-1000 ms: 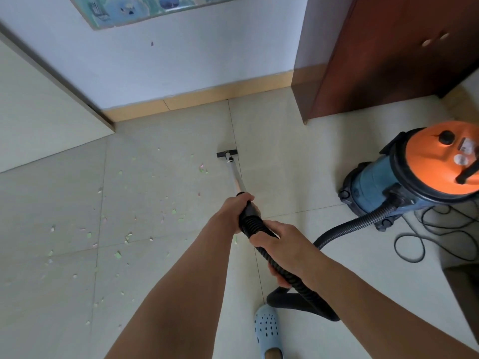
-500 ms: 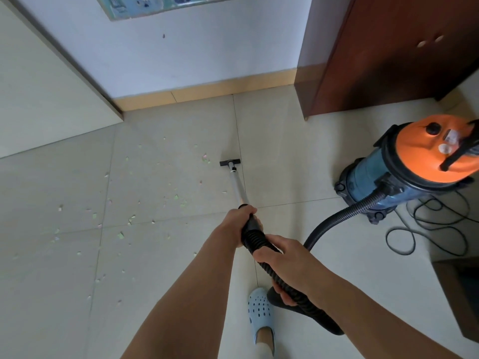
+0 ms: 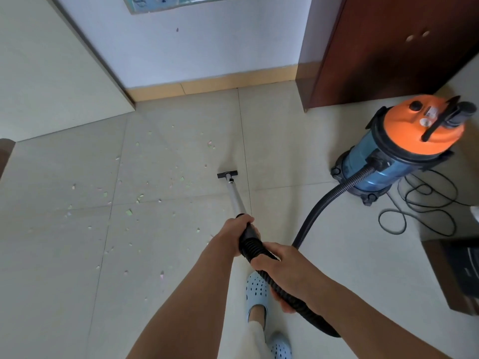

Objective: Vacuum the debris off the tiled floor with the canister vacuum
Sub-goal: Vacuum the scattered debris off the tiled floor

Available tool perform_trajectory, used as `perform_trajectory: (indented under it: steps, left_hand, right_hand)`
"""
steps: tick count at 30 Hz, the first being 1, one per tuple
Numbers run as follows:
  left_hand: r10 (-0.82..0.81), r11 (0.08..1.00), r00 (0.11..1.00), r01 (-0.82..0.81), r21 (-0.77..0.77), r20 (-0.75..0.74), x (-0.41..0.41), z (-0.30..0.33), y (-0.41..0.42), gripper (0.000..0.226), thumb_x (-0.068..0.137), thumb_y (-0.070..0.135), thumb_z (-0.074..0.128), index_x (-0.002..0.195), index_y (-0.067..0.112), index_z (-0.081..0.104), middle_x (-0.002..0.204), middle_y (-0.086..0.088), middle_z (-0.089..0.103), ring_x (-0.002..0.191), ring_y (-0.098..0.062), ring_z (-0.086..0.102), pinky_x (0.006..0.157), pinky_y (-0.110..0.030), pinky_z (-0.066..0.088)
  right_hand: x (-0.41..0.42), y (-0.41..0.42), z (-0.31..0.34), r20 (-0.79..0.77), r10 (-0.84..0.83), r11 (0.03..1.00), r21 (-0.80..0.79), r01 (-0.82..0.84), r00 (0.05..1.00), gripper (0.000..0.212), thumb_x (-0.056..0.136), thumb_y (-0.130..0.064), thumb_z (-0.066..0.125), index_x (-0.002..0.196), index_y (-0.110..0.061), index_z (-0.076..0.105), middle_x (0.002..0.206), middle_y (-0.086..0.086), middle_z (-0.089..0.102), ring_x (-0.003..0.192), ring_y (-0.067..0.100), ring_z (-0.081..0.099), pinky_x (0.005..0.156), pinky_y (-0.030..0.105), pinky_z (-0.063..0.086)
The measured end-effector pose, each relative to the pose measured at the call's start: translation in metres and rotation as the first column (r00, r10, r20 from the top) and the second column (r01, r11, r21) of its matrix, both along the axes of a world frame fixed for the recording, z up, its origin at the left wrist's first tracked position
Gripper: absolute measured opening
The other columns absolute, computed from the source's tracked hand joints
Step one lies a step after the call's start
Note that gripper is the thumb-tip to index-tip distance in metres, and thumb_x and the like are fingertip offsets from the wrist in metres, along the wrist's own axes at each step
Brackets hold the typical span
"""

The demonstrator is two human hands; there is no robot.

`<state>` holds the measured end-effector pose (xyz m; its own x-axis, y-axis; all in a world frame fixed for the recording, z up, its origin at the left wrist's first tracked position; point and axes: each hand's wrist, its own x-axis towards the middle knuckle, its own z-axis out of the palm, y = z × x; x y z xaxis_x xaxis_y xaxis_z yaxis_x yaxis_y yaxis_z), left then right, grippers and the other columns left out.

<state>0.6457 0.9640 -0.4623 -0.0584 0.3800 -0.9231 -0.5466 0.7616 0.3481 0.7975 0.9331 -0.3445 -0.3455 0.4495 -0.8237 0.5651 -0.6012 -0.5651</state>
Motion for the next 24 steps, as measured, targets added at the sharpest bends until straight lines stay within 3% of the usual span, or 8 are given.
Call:
perform_trajectory:
  steps: [24]
  left_hand:
    - [-0.128,0.991,0.992,0.127,-0.032,-0.006,0.01,0.001,-0.157,0.013,0.09,0.008,0.056,0.082,-0.001,0.052,0.055,-0.011,0.057,0.049,-0.024,0.055,0.052,-0.031,0.049]
  right_hand:
    - [0.006,-0.171,0.011,0.031,-0.049,0.999,0.003,0.049,0.998,0.037,0.096,-0.03,0.06,0.132,-0.032,0.059,0.061,0.002,0.056,0.039,0.011,0.052,0.041,0.023,0.043]
